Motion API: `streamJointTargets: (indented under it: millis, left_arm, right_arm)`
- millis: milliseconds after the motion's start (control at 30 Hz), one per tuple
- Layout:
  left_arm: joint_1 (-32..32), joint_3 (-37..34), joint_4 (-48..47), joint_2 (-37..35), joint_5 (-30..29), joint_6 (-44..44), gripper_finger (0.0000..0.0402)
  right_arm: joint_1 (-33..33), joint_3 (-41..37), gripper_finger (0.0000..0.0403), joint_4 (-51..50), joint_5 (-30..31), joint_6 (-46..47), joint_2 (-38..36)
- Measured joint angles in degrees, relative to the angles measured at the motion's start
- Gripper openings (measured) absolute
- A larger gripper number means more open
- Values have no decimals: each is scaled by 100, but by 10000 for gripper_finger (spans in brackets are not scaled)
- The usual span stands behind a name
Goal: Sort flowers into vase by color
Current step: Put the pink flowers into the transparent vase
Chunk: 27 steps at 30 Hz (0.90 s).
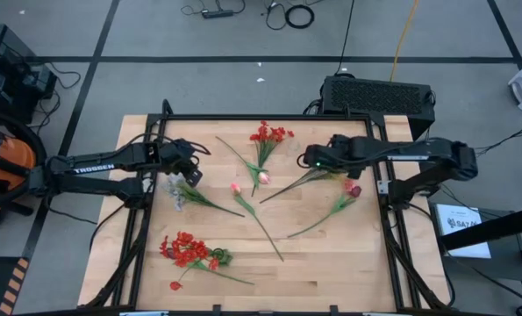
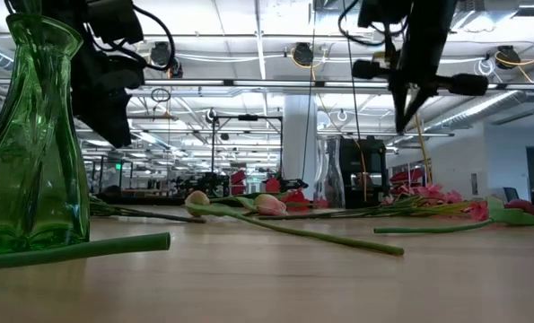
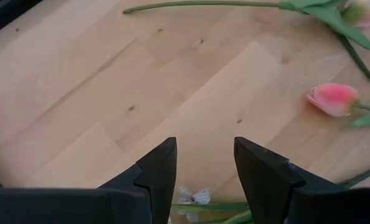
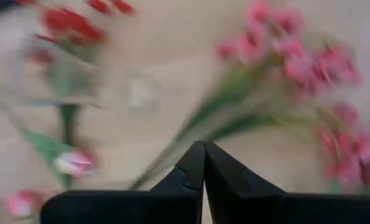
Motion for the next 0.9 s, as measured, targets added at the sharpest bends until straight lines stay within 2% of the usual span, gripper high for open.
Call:
streamJointTargets:
  millis: [133,333,467,667,767,900]
  left_arm:
    - [0,0,-7,0,103,372,168]
    - [0,0,-4,0,110,418,168]
    - [0,0,-14,0,118,421,168]
    - [-3,-2,-26,0,542,610,168]
    - [0,-2,-26,0,556,713,168]
    - [0,-2,-26,0,558,713,168]
  right_arm:
    - [55,-6,4,-338,-183,470,272]
    - [-65,-14,4,-469,-362,1160,586]
    - [-278,-76,4,-400,-751,1343,774]
    - [-433,-80,6,-358,-743,1424,818]
    - [-483,-80,21,-400,-762,1530,794]
    - [-506,-80,62,-592,-738,2038,704]
